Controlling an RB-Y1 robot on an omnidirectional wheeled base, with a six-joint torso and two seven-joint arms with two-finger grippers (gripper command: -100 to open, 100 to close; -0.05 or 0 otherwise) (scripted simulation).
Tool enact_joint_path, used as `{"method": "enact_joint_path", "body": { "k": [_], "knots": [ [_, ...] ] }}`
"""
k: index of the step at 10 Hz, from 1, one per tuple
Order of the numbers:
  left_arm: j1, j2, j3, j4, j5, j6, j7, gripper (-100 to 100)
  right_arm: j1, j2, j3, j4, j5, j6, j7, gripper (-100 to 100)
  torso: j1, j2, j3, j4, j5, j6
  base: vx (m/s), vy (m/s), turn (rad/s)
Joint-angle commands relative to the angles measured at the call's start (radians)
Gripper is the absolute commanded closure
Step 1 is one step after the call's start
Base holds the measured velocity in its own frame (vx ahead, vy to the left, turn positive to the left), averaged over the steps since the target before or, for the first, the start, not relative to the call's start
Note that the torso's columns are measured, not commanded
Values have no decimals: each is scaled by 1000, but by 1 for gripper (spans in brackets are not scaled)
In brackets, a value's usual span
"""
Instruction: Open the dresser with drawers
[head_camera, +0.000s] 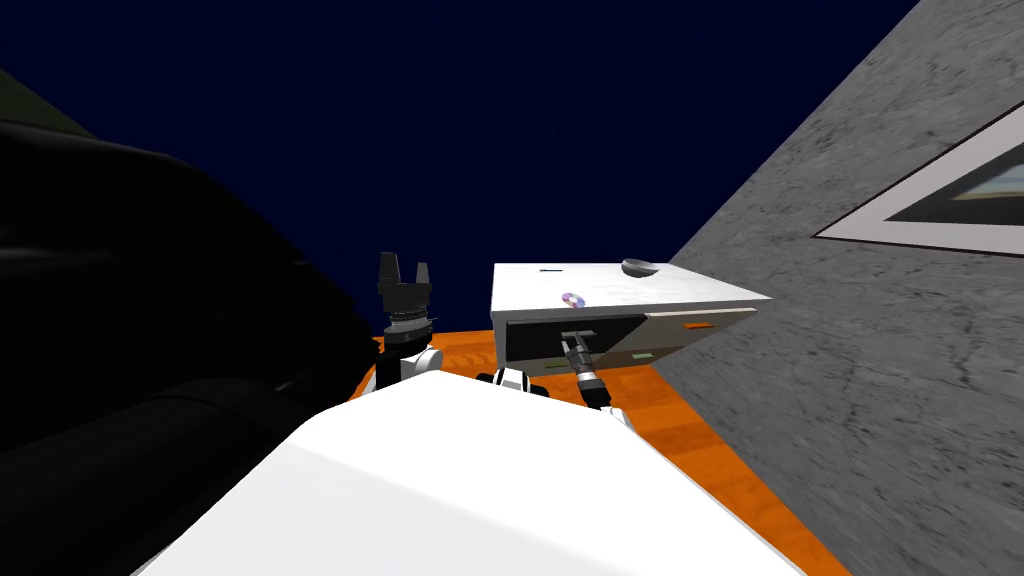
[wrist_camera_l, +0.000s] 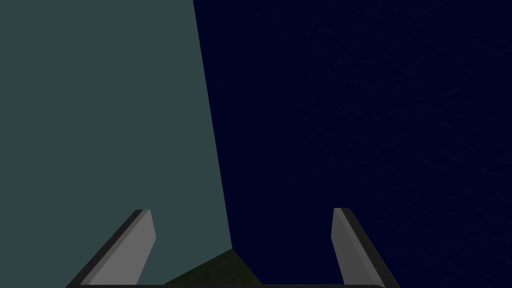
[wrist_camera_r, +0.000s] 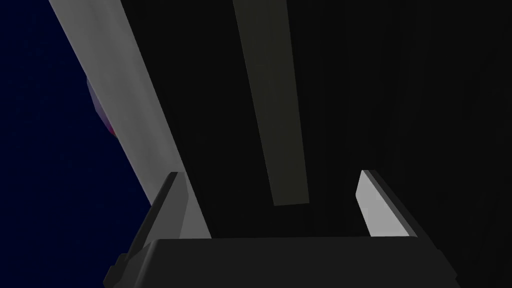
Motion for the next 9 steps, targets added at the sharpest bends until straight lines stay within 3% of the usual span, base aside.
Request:
{"method": "enact_joint_path", "body": {
  "k": [1, 9],
  "knots": [
    [0, 0, 0, 0, 0, 0, 0, 0, -1, -1, 0, -2, 0, 4, -4, 100, -1, 2, 1, 0, 0, 0, 0, 0, 0],
    [0, 0, 0, 0, 0, 0, 0, 0, 26, -20, 10, -28, 3, -3, -31, 100, 0, 5, 2, 4, 3, 2, -153, -36, -19]
  ]
}}
